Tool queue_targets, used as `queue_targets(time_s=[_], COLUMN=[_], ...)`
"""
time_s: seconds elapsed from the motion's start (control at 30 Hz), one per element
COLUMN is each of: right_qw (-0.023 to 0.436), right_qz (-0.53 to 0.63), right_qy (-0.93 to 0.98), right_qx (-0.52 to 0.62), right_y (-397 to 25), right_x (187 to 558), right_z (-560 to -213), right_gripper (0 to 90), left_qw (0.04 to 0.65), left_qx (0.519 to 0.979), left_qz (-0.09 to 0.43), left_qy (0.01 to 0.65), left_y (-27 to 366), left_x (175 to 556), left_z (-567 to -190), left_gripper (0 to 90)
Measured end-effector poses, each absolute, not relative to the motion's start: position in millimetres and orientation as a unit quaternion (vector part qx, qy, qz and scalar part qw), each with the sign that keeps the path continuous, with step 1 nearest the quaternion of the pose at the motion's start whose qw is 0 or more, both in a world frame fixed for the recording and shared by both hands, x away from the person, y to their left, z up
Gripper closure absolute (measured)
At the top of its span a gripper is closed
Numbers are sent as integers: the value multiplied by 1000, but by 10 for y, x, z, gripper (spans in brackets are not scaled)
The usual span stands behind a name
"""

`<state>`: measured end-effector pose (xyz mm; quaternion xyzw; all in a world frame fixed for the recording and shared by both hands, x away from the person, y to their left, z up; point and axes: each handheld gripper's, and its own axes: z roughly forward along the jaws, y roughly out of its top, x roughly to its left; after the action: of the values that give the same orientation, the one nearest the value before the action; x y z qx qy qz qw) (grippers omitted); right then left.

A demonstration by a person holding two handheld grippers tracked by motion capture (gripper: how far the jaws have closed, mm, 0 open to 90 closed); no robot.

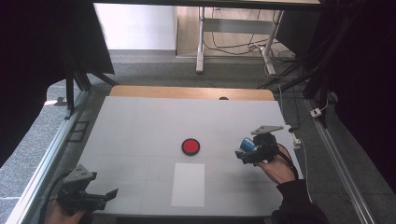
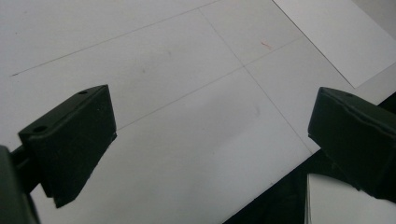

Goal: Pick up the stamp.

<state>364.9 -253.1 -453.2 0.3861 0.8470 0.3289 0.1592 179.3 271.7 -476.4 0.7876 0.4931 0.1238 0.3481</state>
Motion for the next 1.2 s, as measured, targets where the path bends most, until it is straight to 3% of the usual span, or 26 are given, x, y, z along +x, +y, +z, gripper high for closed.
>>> queue_targets(time_s=[0.83, 1.0, 1.2], right_qw=[157, 156, 144], right_qz=[289, 286, 290], right_qy=[853, 859, 861], right_qx=[405, 394, 392], right_y=[-2608, -2646, -2686], right_x=[4144, 4158, 4158], right_z=[-4684, -4696, -4685], right_gripper=[7, 142, 379], left_qw=[351, 351, 351], left_qx=[785, 786, 786], left_qz=[119, 119, 119], left_qy=[495, 495, 495], left_y=[2733, 2730, 2730], left_x=[1798, 1797, 1797], left_z=[-4765, -4766, -4767], left_gripper=[11, 12, 12])
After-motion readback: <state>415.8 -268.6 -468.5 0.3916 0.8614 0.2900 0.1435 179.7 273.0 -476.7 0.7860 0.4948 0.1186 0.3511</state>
